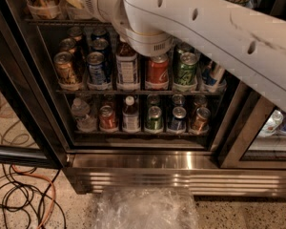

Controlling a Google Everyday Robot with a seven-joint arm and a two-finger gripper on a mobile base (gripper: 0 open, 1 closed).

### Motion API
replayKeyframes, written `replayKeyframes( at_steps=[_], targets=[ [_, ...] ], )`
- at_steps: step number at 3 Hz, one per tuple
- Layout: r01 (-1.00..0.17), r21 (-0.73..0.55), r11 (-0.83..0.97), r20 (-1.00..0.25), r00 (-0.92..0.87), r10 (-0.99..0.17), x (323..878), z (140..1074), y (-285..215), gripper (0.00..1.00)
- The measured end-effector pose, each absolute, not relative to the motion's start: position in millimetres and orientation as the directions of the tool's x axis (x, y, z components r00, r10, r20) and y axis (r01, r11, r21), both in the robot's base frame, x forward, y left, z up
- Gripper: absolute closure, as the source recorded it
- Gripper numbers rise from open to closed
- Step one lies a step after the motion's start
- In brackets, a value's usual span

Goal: Pick 7up can from top shelf of fridge

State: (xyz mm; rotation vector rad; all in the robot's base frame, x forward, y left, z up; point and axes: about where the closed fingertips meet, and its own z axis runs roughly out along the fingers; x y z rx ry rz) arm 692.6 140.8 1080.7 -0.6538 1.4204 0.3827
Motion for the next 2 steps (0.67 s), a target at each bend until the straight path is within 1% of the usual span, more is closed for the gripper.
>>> replayKeyframes(
  at_steps=[1, 2],
  targets=[
    [-0.612, -0.179, 0.770, -0.984, 0.121, -0.133, 692.8, 1080.6, 140.2, 1.00],
    [-0.614, -0.170, 0.771, -0.985, 0.109, -0.131, 693.3, 1080.2, 140.3, 1.00]
  ],
)
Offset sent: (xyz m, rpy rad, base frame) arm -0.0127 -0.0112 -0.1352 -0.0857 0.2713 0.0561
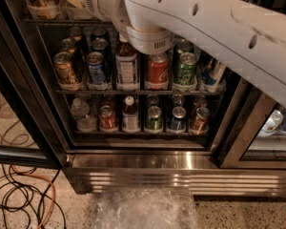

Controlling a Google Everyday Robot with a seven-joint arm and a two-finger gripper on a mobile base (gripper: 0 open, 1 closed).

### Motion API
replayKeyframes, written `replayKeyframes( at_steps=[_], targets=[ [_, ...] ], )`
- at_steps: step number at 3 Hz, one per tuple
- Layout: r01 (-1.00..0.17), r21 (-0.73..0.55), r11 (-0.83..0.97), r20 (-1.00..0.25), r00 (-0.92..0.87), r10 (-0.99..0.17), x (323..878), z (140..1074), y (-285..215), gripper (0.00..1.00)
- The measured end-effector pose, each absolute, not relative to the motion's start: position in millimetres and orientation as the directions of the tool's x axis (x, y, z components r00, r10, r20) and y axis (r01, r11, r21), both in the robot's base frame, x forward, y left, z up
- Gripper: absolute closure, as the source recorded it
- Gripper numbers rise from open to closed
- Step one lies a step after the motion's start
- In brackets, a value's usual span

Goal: Pick 7up can from top shelf of fridge

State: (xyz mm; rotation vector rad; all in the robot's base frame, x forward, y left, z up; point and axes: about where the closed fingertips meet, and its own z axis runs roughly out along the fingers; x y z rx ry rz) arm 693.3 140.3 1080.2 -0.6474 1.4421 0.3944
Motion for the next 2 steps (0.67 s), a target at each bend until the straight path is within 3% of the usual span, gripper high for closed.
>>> replayKeyframes(
  at_steps=[2],
  targets=[
    [-0.620, -0.166, 0.767, -0.986, 0.101, -0.132, 691.7, 1079.8, 143.3, 1.00]
  ],
)
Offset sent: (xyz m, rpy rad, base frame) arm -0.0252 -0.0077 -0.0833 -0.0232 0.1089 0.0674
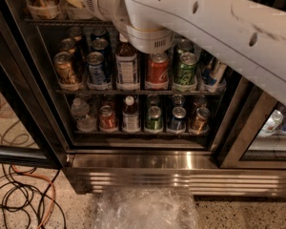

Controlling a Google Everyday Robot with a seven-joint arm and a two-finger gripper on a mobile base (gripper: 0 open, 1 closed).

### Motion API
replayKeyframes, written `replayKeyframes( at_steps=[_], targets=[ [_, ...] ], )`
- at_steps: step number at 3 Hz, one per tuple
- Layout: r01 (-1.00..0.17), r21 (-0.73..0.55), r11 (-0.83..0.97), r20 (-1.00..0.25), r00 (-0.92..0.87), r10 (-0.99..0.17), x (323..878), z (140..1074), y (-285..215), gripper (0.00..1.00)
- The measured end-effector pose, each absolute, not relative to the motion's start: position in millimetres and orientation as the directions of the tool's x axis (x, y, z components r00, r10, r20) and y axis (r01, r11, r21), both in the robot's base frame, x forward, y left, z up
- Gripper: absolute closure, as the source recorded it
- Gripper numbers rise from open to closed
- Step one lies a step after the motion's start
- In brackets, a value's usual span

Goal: Pick 7up can from top shelf of fridge

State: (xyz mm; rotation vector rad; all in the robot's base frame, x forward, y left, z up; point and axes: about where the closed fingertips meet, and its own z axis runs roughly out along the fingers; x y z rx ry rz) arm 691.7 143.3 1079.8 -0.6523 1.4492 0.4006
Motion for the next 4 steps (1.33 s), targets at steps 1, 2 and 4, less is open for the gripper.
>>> replayKeyframes(
  at_steps=[1, 2, 4],
  targets=[
    [-0.620, -0.166, 0.767, -0.986, 0.101, -0.132, 691.7, 1081.3, 143.7, 1.00],
    [-0.630, -0.164, 0.759, -0.986, 0.093, -0.136, 691.3, 1077.9, 145.6, 1.00],
    [-0.653, -0.188, 0.734, -0.982, 0.108, -0.155, 691.4, 1079.6, 153.5, 1.00]
  ],
)
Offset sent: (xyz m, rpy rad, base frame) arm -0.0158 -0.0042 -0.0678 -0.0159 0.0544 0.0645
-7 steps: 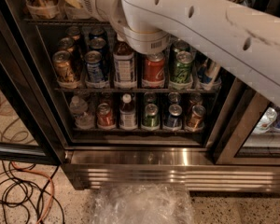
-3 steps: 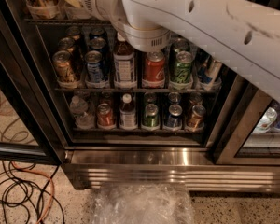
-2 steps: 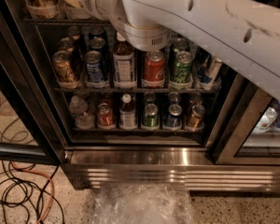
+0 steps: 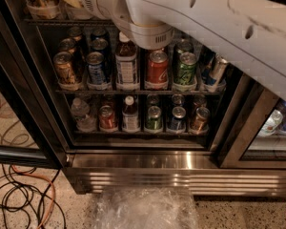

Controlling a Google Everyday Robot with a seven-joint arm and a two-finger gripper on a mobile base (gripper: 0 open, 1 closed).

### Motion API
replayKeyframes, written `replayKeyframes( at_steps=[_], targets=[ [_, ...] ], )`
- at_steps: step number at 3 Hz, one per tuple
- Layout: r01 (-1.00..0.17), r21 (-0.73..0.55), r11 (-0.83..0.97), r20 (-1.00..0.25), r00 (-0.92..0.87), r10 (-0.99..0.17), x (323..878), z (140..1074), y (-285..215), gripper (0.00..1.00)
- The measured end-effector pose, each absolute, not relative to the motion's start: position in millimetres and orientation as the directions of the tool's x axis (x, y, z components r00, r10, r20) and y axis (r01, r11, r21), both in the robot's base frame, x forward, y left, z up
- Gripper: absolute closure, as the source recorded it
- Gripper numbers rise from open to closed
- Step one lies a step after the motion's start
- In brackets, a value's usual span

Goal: Pick 7up can from top shelf of fridge

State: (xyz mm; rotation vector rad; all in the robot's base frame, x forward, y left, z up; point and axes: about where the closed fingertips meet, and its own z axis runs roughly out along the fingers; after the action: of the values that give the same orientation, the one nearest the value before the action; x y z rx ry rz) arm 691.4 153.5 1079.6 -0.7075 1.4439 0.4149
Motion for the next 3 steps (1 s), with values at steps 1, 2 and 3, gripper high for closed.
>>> replayKeyframes(
  at_steps=[1, 2, 3],
  targets=[
    [-0.653, -0.188, 0.734, -0.982, 0.108, -0.155, 691, 1080, 154, 1.00],
    [-0.676, -0.207, 0.707, -0.978, 0.130, -0.162, 689, 1087, 148, 1.00],
    [-0.684, -0.239, 0.689, -0.971, 0.181, -0.157, 688, 1112, 129, 1.00]
  ],
)
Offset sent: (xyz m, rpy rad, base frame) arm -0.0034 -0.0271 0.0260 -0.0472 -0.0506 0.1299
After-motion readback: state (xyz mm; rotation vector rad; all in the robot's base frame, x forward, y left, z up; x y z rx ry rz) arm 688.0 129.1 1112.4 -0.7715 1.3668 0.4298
